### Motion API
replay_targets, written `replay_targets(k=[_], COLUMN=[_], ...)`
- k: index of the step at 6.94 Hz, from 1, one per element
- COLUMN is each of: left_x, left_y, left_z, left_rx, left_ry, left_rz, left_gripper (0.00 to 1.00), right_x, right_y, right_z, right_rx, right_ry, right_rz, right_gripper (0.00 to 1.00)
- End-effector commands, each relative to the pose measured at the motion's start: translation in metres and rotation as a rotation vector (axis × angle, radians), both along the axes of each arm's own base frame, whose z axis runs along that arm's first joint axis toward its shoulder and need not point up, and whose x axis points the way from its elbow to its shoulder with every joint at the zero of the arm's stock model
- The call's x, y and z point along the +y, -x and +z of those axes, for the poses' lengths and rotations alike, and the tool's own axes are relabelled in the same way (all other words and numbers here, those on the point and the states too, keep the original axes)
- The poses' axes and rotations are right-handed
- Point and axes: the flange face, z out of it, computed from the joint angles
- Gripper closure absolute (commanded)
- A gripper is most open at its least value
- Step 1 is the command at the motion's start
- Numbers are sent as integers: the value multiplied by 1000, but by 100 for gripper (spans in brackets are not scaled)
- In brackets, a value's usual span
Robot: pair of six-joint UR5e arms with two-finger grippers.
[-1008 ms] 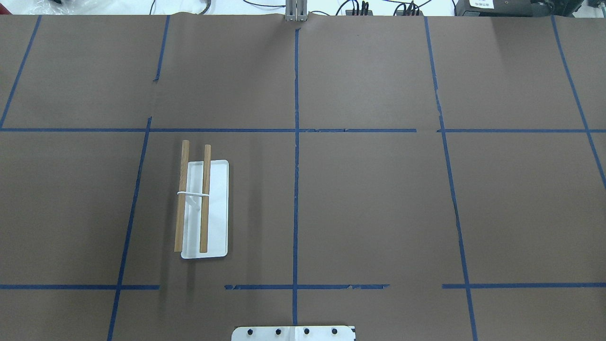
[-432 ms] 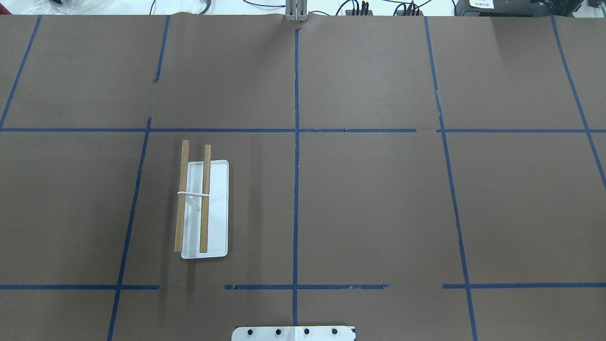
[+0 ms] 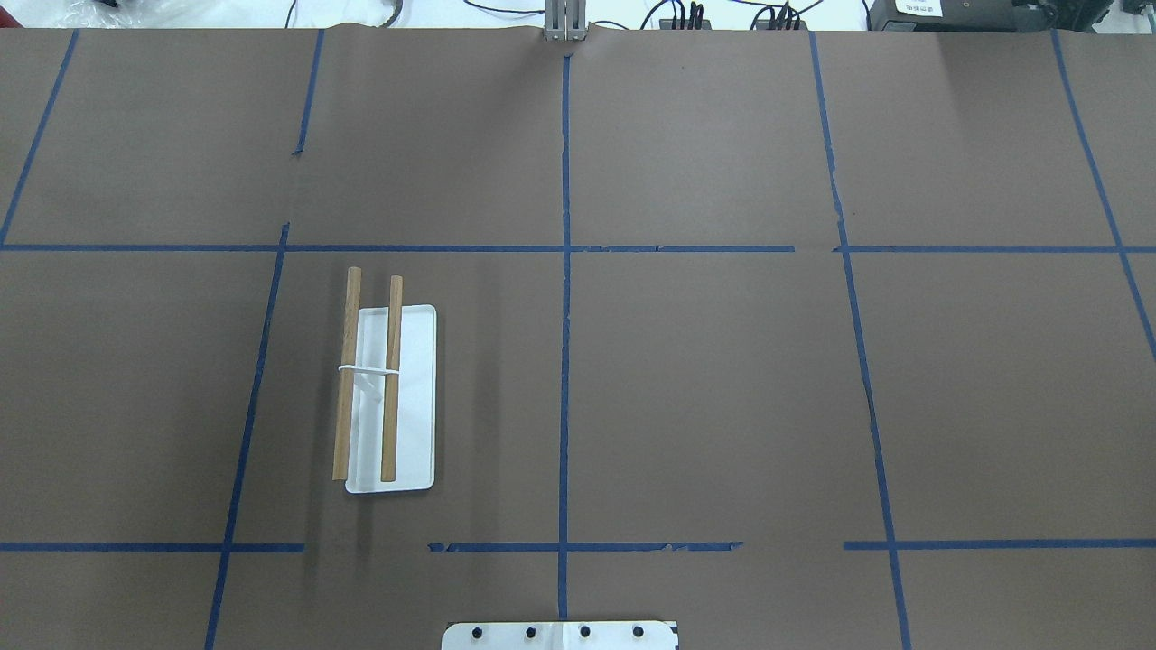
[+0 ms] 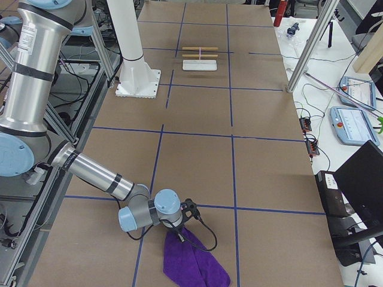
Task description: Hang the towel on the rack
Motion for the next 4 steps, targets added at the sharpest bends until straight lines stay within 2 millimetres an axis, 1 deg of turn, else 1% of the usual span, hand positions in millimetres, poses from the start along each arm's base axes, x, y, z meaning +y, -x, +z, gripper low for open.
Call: replay_targets(k=[1,2,3,4], left_x=[0,0,0,-1], left_y=[0,0,0,0], left_z=[1,0,-4,-7], left_rx=[0,0,1,2], left_ry=[1,-2,-25,-95], left_rz=[-1,-1,-1,-1], left_gripper=[0,0,0,0], right_x=[-3,-6,-15,-28], right_y=[0,-1,-4,-15], right_z=[-5,-12,-34,-72], right_rx=[11,6,-11,-44], right_ry=[-44,-63,-106,-178], right_rz=[-30,-34,-18,18], right_gripper=[100,100,100,100])
